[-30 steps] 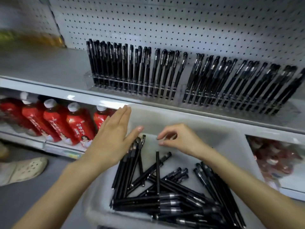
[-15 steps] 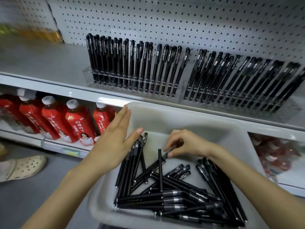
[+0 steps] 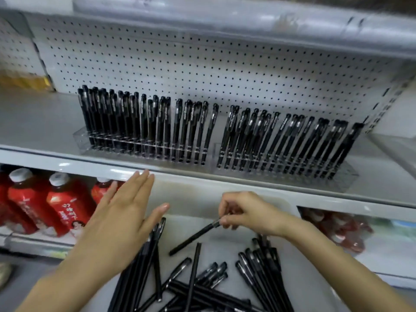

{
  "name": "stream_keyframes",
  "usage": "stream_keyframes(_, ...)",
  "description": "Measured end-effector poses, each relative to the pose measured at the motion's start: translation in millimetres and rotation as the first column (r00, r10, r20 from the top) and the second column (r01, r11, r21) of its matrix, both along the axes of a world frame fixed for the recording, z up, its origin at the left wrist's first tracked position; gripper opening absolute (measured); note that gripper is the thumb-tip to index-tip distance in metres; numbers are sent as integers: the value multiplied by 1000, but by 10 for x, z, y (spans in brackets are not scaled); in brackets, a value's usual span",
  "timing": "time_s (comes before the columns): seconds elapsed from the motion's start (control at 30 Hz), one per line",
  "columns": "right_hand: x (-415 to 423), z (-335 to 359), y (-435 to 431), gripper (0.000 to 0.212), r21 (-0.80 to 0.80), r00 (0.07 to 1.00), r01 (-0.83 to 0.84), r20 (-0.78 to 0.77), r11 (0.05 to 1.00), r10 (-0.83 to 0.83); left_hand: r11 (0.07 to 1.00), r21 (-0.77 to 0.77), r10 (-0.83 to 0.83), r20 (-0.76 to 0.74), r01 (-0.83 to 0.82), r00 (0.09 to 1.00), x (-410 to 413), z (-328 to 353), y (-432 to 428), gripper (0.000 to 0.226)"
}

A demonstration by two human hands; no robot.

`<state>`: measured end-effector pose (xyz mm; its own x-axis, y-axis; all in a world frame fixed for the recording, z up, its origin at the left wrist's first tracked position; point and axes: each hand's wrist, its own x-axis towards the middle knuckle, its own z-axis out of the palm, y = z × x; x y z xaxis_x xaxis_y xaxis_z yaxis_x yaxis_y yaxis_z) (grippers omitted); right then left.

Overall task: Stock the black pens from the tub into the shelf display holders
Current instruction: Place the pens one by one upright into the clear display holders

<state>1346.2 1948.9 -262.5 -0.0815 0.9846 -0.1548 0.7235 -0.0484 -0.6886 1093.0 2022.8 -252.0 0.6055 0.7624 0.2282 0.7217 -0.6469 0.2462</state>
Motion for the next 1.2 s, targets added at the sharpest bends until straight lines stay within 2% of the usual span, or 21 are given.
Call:
stream_keyframes(0.17,172,599,-212,5,168,995,97,-12,981,-97,989,33,-145,154,142,977,559,277,-4,87)
stream_keyframes(0.23,257,791,-285,5,240,974,194,-166,951,-157,985,55,-170,157,163,973,778,330,-9,86)
stream_keyframes(0.33,426,990,-386,8,277,867,390,-433,878,-248,974,115,-209,129,195,969,1029,346,36,88)
stream_keyframes(0.43,602,1107,-440,14,273,805,493,-504,826,-314,964,160,-225,74,211,971,1150,305,80,77)
stream_keyframes(0.63,834,1268,-379,14,424,791,594,-461,684,-402,954,194,-225,-43,229,973,1200,182,142,69)
stream_keyframes(0.77,883,1354,-264,13,538,804,595,-394,597,-445,951,174,-249,-53,254,967,1196,57,189,67)
stream_keyframes(0.97,922,1359,-119,17,630,858,502,-278,593,-431,957,136,-259,1,256,966,1182,32,232,81)
stream_keyframes(1.07,937,1292,-66,21,660,875,448,-185,602,-448,960,101,-267,45,261,963,1178,29,232,81)
stream_keyframes(1.2,931,1239,-21,26,694,875,434,-173,575,-451,959,85,-277,82,270,957,1168,13,221,79)
